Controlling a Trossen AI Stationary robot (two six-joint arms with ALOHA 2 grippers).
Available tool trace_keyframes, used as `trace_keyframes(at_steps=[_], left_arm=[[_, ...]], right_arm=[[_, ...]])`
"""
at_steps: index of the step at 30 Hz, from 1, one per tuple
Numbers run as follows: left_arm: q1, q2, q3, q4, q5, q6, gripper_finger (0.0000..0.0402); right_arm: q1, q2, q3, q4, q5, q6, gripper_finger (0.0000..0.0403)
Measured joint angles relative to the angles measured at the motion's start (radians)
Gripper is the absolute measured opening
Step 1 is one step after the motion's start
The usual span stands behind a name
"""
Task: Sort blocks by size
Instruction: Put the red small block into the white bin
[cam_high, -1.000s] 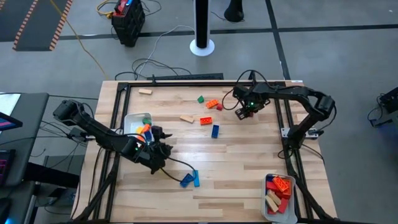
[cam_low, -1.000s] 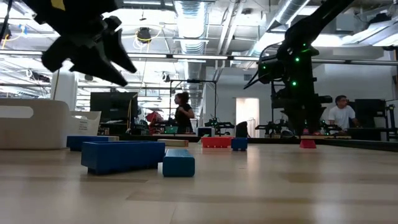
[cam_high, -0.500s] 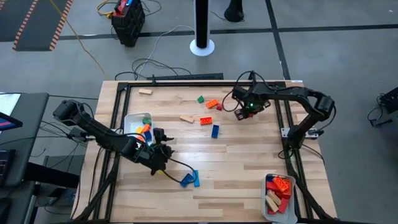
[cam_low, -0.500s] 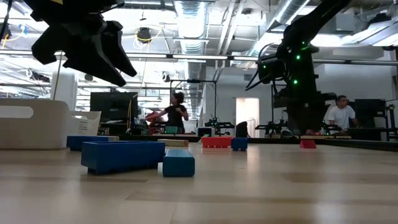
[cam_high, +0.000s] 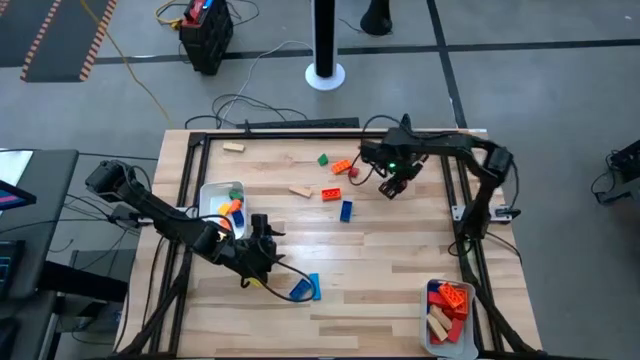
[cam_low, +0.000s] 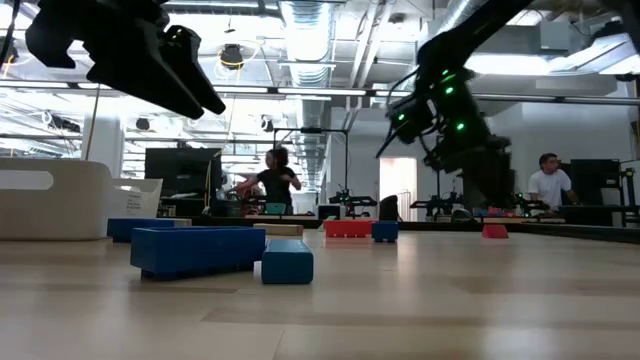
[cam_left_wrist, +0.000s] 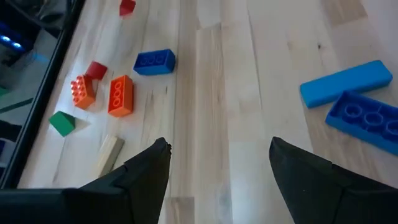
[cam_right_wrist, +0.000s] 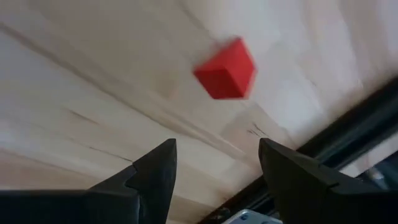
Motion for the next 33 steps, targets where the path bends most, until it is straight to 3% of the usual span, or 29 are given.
trace_keyframes(at_steps=[5,11,18,29,33], left_arm=[[-0.004,0.0,0.0,-0.035,0.026,-0.014,0.0265],[-0.015,0.0,0.0,-0.095,0.028,-0.034,0.0265],[-0.018,0.0,0.0,-0.179,0.028,-0.086,0.0265],[-0.032,0.0,0.0,-0.186,0.025,-0.118,0.0265],[-0.049,0.0,0.0,-0.189,0.025,-0.129,0.0265]], right_arm=[[-0.004,0.135,0.078,-0.047,0.018,-0.09,0.026],[-0.026,0.206,0.128,-0.033,0.028,-0.19,0.026],[-0.072,0.208,0.13,0.021,0.018,-0.207,0.0257],[-0.048,0.208,0.108,0.047,-0.069,-0.2,0.021],[-0.021,0.207,0.095,0.085,-0.163,-0.169,0.0198]])
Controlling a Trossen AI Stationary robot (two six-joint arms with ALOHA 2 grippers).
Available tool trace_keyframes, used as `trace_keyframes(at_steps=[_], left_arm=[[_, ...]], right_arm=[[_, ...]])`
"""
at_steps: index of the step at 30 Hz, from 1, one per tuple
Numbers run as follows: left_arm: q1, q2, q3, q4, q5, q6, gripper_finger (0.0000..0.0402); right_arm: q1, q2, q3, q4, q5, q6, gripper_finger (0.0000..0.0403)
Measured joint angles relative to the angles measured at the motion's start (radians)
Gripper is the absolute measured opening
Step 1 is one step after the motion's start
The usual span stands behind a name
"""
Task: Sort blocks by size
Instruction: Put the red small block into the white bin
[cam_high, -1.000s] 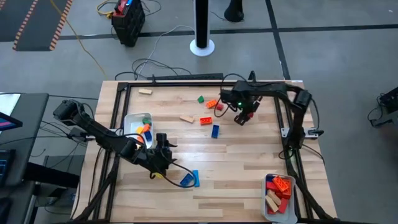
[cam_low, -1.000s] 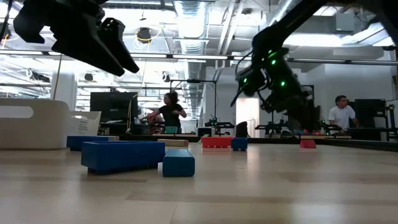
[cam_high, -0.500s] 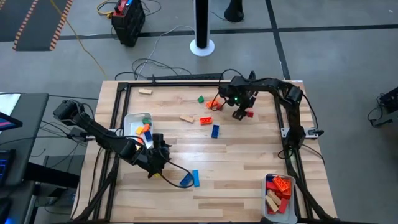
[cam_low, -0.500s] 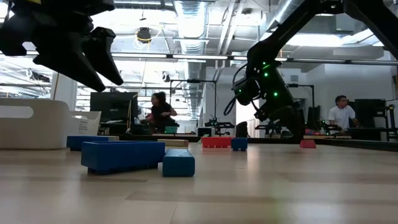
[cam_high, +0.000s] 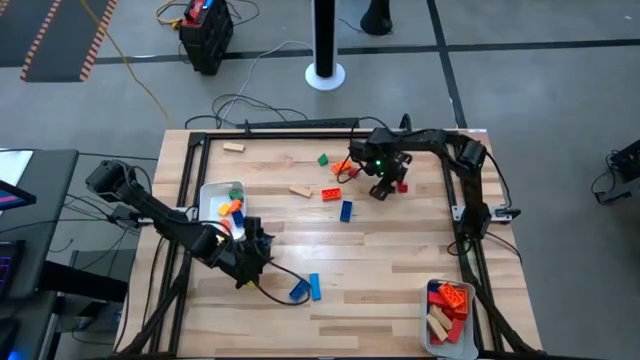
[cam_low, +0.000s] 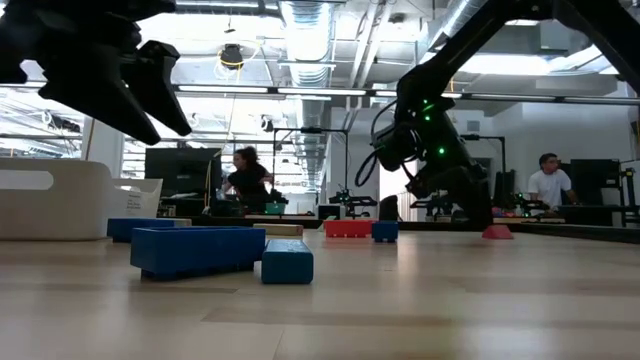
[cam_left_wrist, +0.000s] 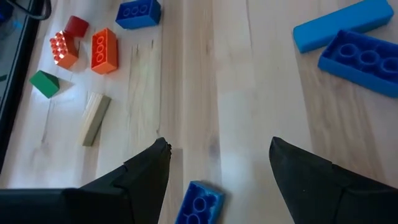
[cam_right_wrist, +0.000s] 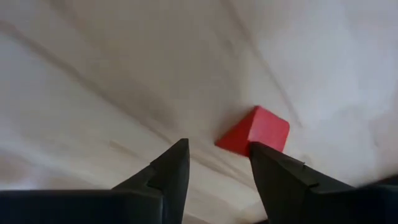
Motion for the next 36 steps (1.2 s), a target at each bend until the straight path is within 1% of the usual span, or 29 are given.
trace_keyframes(at_steps=[3,7,10,12,15,19,21,26,30,34,36], left_arm=[[-0.013,0.0,0.0,-0.005,-0.001,-0.008,0.0265],[-0.021,0.0,0.0,-0.004,-0.001,-0.008,0.0265],[-0.021,0.0,0.0,-0.004,-0.001,-0.008,0.0265],[-0.021,0.0,0.0,-0.003,-0.002,-0.013,0.0265],[-0.021,0.0,0.0,0.0,-0.002,-0.022,0.0265],[-0.021,0.0,0.0,0.003,-0.002,-0.042,0.0265],[-0.021,0.0,0.0,0.003,-0.001,-0.05,0.0265],[-0.032,0.0,0.0,0.0,-0.002,-0.056,0.0265],[-0.032,0.0,0.0,-0.002,-0.002,-0.053,0.0265],[-0.032,0.0,0.0,-0.003,-0.002,-0.043,0.0265],[-0.032,0.0,0.0,-0.003,-0.002,-0.042,0.0265]], right_arm=[[0.064,-0.001,0.012,0.004,-0.019,0.009,0.019],[0.186,-0.019,0.057,0.003,-0.029,0.054,0.0184],[0.263,-0.06,0.081,0.006,0.01,0.146,0.0183],[0.284,-0.083,0.081,-0.006,0.028,0.207,0.0185],[0.284,-0.094,0.081,-0.032,0.041,0.203,0.0198],[0.264,-0.085,0.08,-0.045,0.043,0.082,0.0234],[0.252,-0.082,0.073,-0.04,0.053,0.047,0.0255],[0.196,-0.082,0.006,-0.025,0.089,0.043,0.0295],[0.155,-0.082,-0.07,0.03,0.089,0.013,0.0305],[0.135,-0.082,-0.107,0.071,0.089,0.003,0.0304],[0.13,-0.082,-0.119,0.094,0.089,-0.028,0.03]])
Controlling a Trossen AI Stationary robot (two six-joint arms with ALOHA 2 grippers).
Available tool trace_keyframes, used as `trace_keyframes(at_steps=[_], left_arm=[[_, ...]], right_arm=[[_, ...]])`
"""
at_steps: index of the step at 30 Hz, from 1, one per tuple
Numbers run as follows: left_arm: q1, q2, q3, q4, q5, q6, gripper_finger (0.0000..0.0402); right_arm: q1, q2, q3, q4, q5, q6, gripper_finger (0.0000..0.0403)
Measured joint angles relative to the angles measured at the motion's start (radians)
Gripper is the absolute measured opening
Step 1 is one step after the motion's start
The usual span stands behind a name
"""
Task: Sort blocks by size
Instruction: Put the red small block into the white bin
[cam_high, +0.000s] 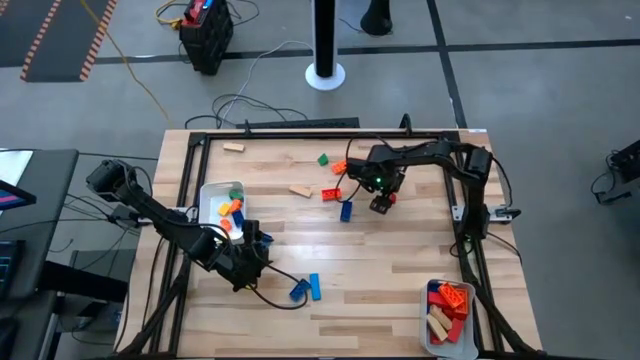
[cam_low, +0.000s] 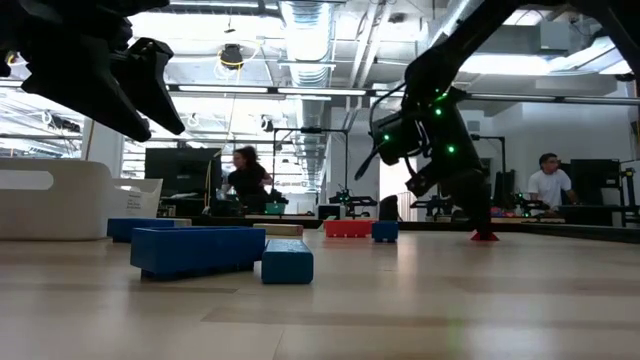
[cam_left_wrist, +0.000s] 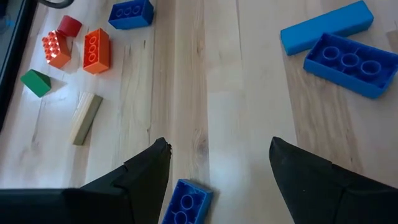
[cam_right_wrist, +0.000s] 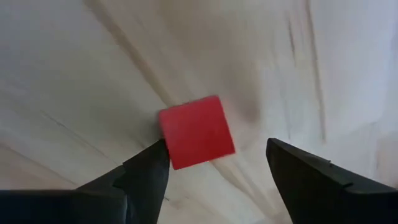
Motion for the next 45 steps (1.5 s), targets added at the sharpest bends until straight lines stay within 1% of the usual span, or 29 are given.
trace_keyframes(at_steps=[5,8,10,14,17,20,24,26,27,29,33,35,37,40,42,45], left_arm=[[0.0,0.0,0.0,0.0,0.0,0.0,0.0265],[0.0,0.0,0.0,-0.002,0.0,0.0,0.0265],[0.0,0.0,0.0,-0.002,0.0,0.0,0.0265],[0.0,0.0,0.0,-0.002,-0.006,0.004,0.0265],[0.0,0.0,0.0,-0.002,-0.007,0.003,0.0265],[0.0,0.0,0.0,-0.001,-0.013,0.006,0.0265],[-0.001,0.0,0.0,0.019,-0.067,0.033,0.0265],[-0.001,0.0,-0.001,0.025,-0.096,0.053,0.0265],[-0.003,0.0,-0.007,0.041,-0.112,0.061,0.0265],[-0.005,0.0,-0.044,0.125,-0.129,0.1,0.0265],[-0.005,0.001,-0.166,0.385,-0.151,0.252,0.0265],[-0.005,0.001,-0.217,0.512,-0.196,0.323,0.0265],[-0.005,0.001,-0.251,0.594,-0.249,0.374,0.0265],[-0.005,0.0,-0.262,0.643,-0.291,0.394,0.0265],[0.0,0.001,-0.263,0.643,-0.29,0.384,0.0265],[0.002,0.001,-0.263,0.659,-0.291,0.374,0.0266]], right_arm=[[0.002,0.0,-0.013,0.061,0.0,-0.066,0.0279],[0.001,0.0,-0.013,0.056,-0.001,-0.071,0.0255],[0.001,0.0,-0.013,0.039,-0.002,-0.071,0.0227],[0.003,-0.001,-0.012,0.026,-0.008,-0.073,0.0155],[0.009,-0.001,-0.012,0.032,-0.048,-0.062,0.0151],[0.028,-0.001,0.001,0.027,-0.083,-0.015,0.0151],[0.083,-0.019,0.041,0.035,-0.095,0.02,0.0151],[0.119,-0.049,0.058,0.08,-0.095,0.034,0.0151],[0.138,-0.065,0.067,0.112,-0.095,0.053,0.0151],[0.178,-0.104,0.073,0.198,-0.103,0.101,0.0151],[0.278,-0.163,0.069,0.44,-0.117,0.175,0.0151],[0.334,-0.168,0.069,0.55,-0.119,0.203,0.0151],[0.389,-0.161,0.069,0.668,-0.12,0.229,0.0151],[0.467,-0.133,0.069,0.866,-0.116,0.259,0.0151],[0.511,-0.11,0.069,1.001,-0.107,0.264,0.0152],[0.564,-0.083,0.069,1.157,-0.059,0.27,0.0153]])
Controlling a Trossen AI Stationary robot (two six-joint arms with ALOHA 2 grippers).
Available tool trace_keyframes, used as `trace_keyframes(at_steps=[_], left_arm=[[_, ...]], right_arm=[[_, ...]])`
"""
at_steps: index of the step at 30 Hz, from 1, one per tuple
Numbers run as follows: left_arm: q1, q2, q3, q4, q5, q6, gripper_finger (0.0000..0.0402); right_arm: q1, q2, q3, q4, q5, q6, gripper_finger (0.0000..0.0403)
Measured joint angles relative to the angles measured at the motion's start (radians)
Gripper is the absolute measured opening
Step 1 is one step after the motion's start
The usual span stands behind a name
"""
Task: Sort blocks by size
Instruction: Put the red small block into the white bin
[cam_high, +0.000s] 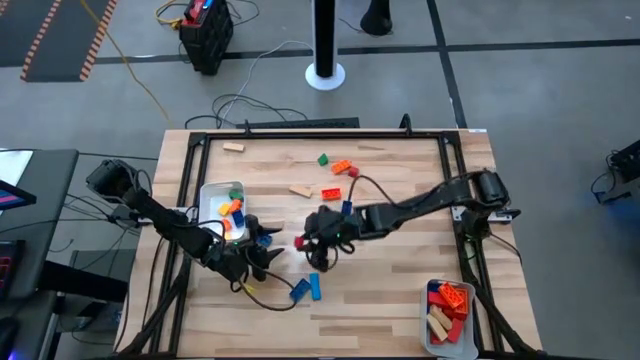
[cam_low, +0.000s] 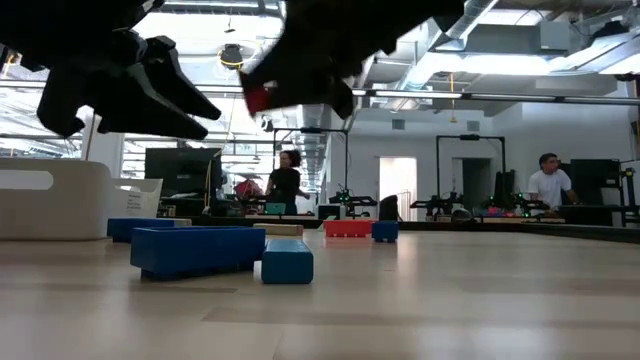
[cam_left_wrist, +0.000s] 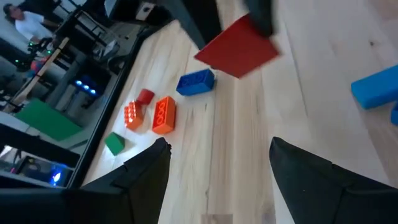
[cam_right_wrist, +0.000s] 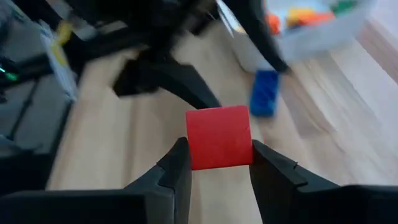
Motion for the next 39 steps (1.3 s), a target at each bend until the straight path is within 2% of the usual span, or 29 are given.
trace_keyframes(at_steps=[11,13,16,21,26,32,39], left_arm=[[-0.035,0.0,0.0,0.106,-0.003,0.193,0.0266],[-0.036,0.0,0.0,0.124,0.008,0.157,0.0266],[-0.035,0.0,0.0,0.144,0.079,0.062,0.0266],[-0.019,0.0,0.0,0.211,0.191,-0.013,0.0266],[0.007,0.0,0.001,0.26,0.199,-0.067,0.0266],[0.029,0.0,0.001,0.316,0.281,-0.075,0.0266],[0.051,0.0,0.002,0.36,0.285,-0.077,0.0261]], right_arm=[[0.055,0.067,-0.001,0.306,0.029,0.003,0.0154],[0.056,0.067,-0.001,0.309,0.045,-0.03,0.0154],[0.074,0.068,-0.001,0.313,0.123,-0.116,0.0154],[0.107,0.068,-0.001,0.335,0.208,-0.213,0.0154],[0.122,0.068,0.0,0.363,0.214,-0.261,0.0154],[0.121,0.068,0.0,0.365,0.214,-0.266,0.0154],[0.121,0.068,0.0,0.395,0.215,-0.296,0.0155]])
